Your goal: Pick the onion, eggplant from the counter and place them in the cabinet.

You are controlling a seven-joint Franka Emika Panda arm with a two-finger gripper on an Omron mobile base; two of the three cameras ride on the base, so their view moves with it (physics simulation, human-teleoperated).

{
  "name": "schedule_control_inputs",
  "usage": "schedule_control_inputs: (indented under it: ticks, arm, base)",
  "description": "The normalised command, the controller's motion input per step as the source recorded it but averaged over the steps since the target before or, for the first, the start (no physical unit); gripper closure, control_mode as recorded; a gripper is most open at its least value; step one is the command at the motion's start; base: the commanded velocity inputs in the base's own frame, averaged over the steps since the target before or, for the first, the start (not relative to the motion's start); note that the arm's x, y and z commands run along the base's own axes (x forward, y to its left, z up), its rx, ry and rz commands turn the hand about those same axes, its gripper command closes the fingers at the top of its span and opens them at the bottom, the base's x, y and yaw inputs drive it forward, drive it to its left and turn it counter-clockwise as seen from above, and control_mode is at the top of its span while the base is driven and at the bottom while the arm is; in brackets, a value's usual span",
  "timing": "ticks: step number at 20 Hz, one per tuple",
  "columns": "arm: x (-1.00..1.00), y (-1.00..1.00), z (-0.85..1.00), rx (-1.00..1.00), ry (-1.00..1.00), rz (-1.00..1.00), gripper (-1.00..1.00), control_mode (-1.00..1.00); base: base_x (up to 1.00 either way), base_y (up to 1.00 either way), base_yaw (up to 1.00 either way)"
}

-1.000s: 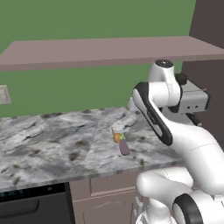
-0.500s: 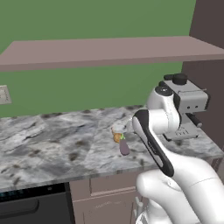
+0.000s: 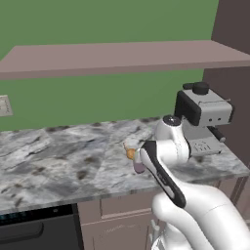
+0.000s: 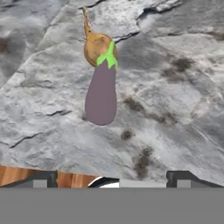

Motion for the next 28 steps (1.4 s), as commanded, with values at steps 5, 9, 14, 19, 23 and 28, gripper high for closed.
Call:
schedule_control_inputs:
  ticks: [5,9,14,19,23,28]
  arm:
    - [0.31,0.13,-0.49,0.05,0.1,0.0,-1.0,-1.0]
    - [0.56,0.1,-0.43,0.07,0.09,0.0,-1.0,-1.0]
    - [0.53,0.15,-0.45,0.03,0.04,0.0,-1.0,-1.0]
    - [0.36,0.15,-0.66,0.0,0.0,0.0,-1.0,-1.0]
    - [0.29,0.11,-0.6,0.0,0.0,0.0,1.0,-1.0]
    - [-0.01,0.01,-0.23,-0.02,0.0,0.0,1.0,-1.0]
  base:
    - [0.0,0.0,0.0]
    - [0.0,0.0,0.0]
    - [0.0,0.0,0.0]
    - [0.0,0.0,0.0]
    - [0.0,0.0,0.0]
    - [0.0,0.0,0.0]
